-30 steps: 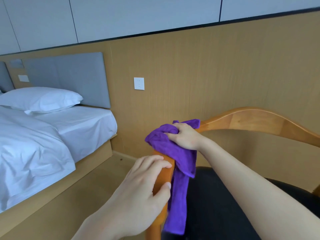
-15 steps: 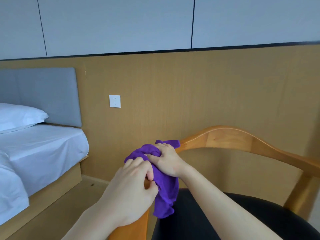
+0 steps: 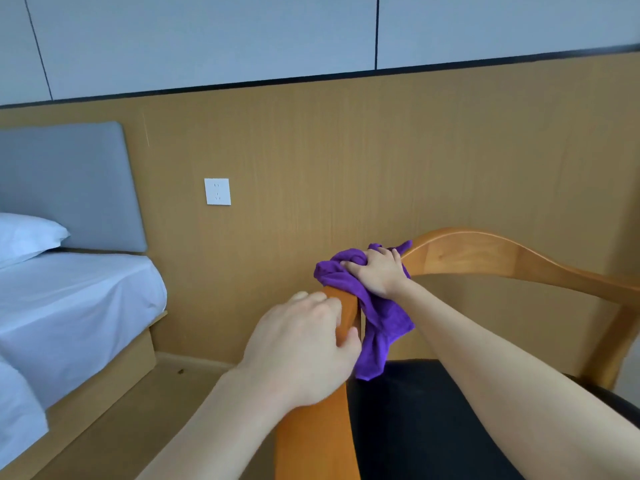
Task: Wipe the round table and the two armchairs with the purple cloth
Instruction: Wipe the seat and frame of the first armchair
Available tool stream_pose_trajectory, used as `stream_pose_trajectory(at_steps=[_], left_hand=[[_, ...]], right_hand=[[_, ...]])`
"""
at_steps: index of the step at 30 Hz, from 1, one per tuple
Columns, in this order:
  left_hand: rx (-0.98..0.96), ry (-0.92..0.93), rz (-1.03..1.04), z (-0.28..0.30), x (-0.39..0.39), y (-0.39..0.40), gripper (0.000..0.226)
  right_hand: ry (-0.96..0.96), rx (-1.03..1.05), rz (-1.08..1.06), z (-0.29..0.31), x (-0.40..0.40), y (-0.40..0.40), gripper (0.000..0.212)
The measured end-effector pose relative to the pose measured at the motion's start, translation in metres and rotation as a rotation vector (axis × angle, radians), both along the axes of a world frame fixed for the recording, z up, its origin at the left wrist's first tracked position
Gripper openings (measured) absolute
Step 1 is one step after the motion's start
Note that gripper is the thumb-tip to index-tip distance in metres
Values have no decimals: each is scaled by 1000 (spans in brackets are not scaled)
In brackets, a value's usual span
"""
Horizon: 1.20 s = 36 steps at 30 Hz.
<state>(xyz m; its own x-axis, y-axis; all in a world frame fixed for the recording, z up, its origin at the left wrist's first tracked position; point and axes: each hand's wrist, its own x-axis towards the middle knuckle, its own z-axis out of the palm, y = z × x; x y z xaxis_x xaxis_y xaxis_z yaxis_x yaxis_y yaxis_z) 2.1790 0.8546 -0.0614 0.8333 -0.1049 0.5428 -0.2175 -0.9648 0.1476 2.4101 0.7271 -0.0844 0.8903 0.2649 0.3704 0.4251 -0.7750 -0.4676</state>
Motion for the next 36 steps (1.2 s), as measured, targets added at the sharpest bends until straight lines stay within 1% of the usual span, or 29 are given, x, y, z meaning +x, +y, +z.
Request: stream_pose_trajectory(at_steps=[1,2,3,5,6,7,8,9,11,13,15,18,19,20,23,24,25,27,29,31,33,35,36], left_hand=[[2,-70,-31,3,9,1,20],[6,-79,-46,4,21,2,21],[-35,-53,-64,4,35,4,20],[-88,60,-124,-3,59,3,13],[-85,90,-155,-6,67,3,7],[-77,105,-182,-11,75,4,8],[-95,150,-194,-15,80,6,21],[-120,203,-210,-18,84,7,36],[-115,295,-229,-21,88,9,57],[-33,345,-228,-24,90,7,69],[3,348,-220,-26,91,5,75],[7,360,-215,-24,90,5,79],[6,360,-212,-21,89,5,77],[6,335,-207,-15,91,7,70],[-14,90,-173,3,105,5,29],[-19,29,-156,7,111,2,21],[-21,8,-137,8,116,-1,16],[-24,30,-113,2,124,-4,11],[-13,70,-134,-5,130,-3,7],[28,139,-174,-8,132,-2,27],[38,253,-198,-8,133,-2,49],[44,328,-193,-9,134,-3,58],[69,313,-179,-9,136,-3,60]], right_hand=[[-11,53,40,-3,-4,2,35],[-17,103,74,-7,-6,4,35],[-22,140,101,-10,-6,5,38],[-26,142,124,-15,0,4,51],[-28,113,123,-16,5,4,60],[-33,77,113,-15,11,3,70],[-44,38,88,-13,17,0,76],[-70,-1,50,-12,22,-5,79],[-162,-68,-33,-10,32,-17,77],[-219,-144,-122,-10,41,-27,79],[-237,-188,-192,-10,46,-31,81],[-227,-113,-227,-10,40,-26,75],[-214,-65,-210,-12,36,-23,71],[-200,-9,-185,-14,33,-21,68],[-203,81,-142,-21,25,-19,61],[-217,75,-138,-21,25,-19,60],[-228,48,-129,-20,27,-20,61],[-242,-50,-98,-19,30,-25,64],[-260,-138,-90,-14,37,-33,70],[-322,-250,-112,-7,46,-47,72],[-394,-335,-176,-1,55,-61,68],[-423,-352,-254,1,59,-66,64],[-426,-338,-283,1,60,-64,62]])
